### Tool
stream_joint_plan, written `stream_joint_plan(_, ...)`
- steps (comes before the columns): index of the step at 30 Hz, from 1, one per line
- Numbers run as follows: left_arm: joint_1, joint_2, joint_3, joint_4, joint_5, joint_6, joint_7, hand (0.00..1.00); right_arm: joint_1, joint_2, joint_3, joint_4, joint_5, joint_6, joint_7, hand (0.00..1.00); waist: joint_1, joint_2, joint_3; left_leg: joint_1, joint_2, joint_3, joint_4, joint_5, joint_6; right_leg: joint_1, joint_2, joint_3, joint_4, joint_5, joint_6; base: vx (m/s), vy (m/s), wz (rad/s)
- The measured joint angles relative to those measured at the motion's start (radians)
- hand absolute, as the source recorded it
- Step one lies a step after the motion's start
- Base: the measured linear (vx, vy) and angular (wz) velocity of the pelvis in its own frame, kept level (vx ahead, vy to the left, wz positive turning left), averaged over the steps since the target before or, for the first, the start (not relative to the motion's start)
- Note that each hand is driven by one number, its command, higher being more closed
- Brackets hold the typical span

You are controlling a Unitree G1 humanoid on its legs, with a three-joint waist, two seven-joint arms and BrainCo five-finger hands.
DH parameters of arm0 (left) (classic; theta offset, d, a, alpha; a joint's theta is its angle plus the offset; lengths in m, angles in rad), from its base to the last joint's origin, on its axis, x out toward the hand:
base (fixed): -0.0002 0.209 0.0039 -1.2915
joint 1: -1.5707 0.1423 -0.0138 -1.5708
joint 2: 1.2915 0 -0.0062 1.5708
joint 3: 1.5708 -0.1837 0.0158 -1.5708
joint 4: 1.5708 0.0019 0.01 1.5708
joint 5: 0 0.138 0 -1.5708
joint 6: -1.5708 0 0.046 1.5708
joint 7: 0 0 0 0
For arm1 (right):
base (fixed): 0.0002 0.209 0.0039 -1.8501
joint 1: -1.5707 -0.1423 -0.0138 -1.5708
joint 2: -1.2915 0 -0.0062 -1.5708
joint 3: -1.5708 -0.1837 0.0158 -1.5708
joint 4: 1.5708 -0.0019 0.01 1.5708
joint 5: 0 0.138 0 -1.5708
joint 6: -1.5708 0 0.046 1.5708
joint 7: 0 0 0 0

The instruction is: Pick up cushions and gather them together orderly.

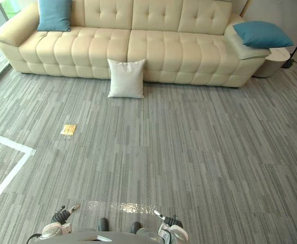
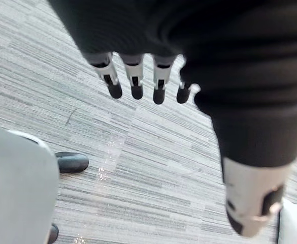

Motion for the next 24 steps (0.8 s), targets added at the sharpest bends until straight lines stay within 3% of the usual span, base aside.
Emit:
stream_joint_plan(15, -0.021, 0.000, 0.020, 0.003, 0.000, 0.010, 0.000, 0.00, 0.000, -0.001, -0.019, -0.004, 0.038, -0.003, 0.005, 0.00, 0.001, 0.003, 0.026, -0.021, 0.004, 0.024, 0.008, -0.021, -0.024, -0.009, -0.004, -0.023, 0.004, -0.019, -0.005, -0.01, -0.005, 0.02)
stream_joint_plan(17, -0.034, 0.002, 0.042, 0.000, -0.002, 0.010, -0.011, 0.00, 0.008, 0.004, -0.030, -0.044, 0.061, -0.003, 0.005, 0.00, -0.003, 0.000, 0.051, -0.092, 0.047, 0.129, 0.189, -0.103, -0.058, -0.028, -0.025, -0.052, 0.076, -0.060, -0.010, 0.06, -0.020, 0.40)
stream_joint_plan(19, -0.039, -0.003, 0.065, -0.017, -0.010, 0.010, -0.013, 0.00, 0.024, 0.012, -0.040, -0.075, 0.064, -0.003, 0.005, 0.00, 0.012, -0.001, 0.061, -0.162, 0.079, 0.206, 0.378, -0.133, -0.078, -0.041, -0.048, -0.057, 0.142, -0.109, -0.009, 0.06, -0.006, 0.21)
stream_joint_plan(22, -0.036, -0.022, 0.108, -0.046, -0.014, 0.009, -0.013, 0.00, 0.040, 0.012, -0.016, -0.114, 0.066, -0.002, 0.005, 0.00, 0.016, 0.003, 0.069, -0.251, 0.133, 0.239, 0.631, -0.146, -0.060, -0.020, -0.061, -0.070, 0.174, -0.163, -0.019, 0.10, 0.033, 0.14)
stream_joint_plan(23, -0.039, -0.022, 0.121, -0.061, -0.023, 0.005, -0.014, 0.00, 0.037, 0.016, 0.002, -0.127, 0.066, -0.002, 0.005, 0.00, 0.020, 0.001, 0.082, -0.323, 0.178, 0.251, 0.771, -0.169, -0.060, -0.001, -0.060, -0.072, 0.174, -0.174, -0.025, 0.18, 0.084, 0.07)
stream_joint_plan(24, -0.041, -0.023, 0.113, -0.065, -0.025, 0.005, -0.014, 0.00, 0.032, 0.005, 0.002, -0.127, 0.070, -0.002, 0.003, 0.00, 0.022, 0.009, 0.080, -0.358, 0.204, 0.258, 0.759, -0.225, -0.053, 0.021, -0.069, -0.068, 0.175, -0.188, -0.018, 0.19, 0.094, 0.02)
